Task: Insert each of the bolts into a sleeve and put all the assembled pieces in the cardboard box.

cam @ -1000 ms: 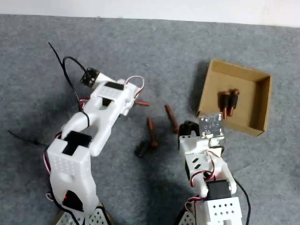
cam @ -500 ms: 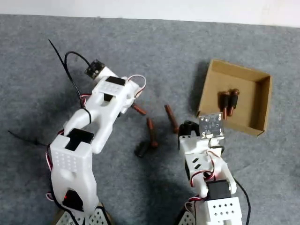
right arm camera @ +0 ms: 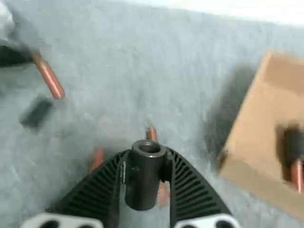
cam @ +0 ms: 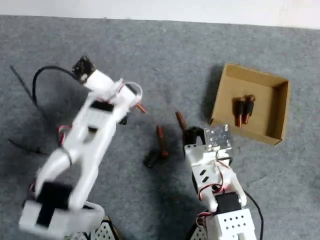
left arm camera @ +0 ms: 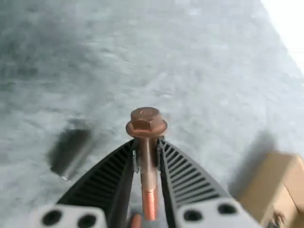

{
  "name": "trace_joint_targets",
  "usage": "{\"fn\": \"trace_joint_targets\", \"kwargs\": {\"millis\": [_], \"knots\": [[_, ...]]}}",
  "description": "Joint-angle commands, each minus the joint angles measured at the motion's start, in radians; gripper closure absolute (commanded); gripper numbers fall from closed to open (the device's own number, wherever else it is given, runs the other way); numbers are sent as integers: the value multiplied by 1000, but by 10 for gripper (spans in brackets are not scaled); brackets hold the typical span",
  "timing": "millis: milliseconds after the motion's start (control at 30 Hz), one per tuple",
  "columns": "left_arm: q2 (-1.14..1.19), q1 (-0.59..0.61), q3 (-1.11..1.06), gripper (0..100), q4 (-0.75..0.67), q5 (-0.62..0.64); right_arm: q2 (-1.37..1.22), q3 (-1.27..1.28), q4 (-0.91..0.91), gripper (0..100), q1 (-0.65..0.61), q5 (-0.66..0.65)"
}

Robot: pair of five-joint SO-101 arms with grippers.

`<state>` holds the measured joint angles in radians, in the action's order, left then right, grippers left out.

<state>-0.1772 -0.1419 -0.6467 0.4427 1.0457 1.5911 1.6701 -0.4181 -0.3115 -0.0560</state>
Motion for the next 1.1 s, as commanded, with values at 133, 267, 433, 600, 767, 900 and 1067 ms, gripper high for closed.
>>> {"fn": "trace_joint_targets", "kwargs": {"millis": [133,267,433,600,767,900,1067], "knots": [[-417,-122,-320,995,-255,-118,15,94,136,995,-185,-265],[-527,-125,-378,995,-255,-118,8,124,128,995,-265,-361],[-769,-143,-493,995,-256,-117,13,124,133,995,-240,-361],[-1072,-237,-654,995,-255,-118,13,124,133,995,-240,-361],[-1274,-298,-751,995,-253,-121,13,124,130,995,-242,-361],[-1323,-334,-792,995,-253,-210,13,124,130,995,-242,-362],[-1322,-338,-825,995,-258,-229,13,122,130,995,-242,-362]]}}
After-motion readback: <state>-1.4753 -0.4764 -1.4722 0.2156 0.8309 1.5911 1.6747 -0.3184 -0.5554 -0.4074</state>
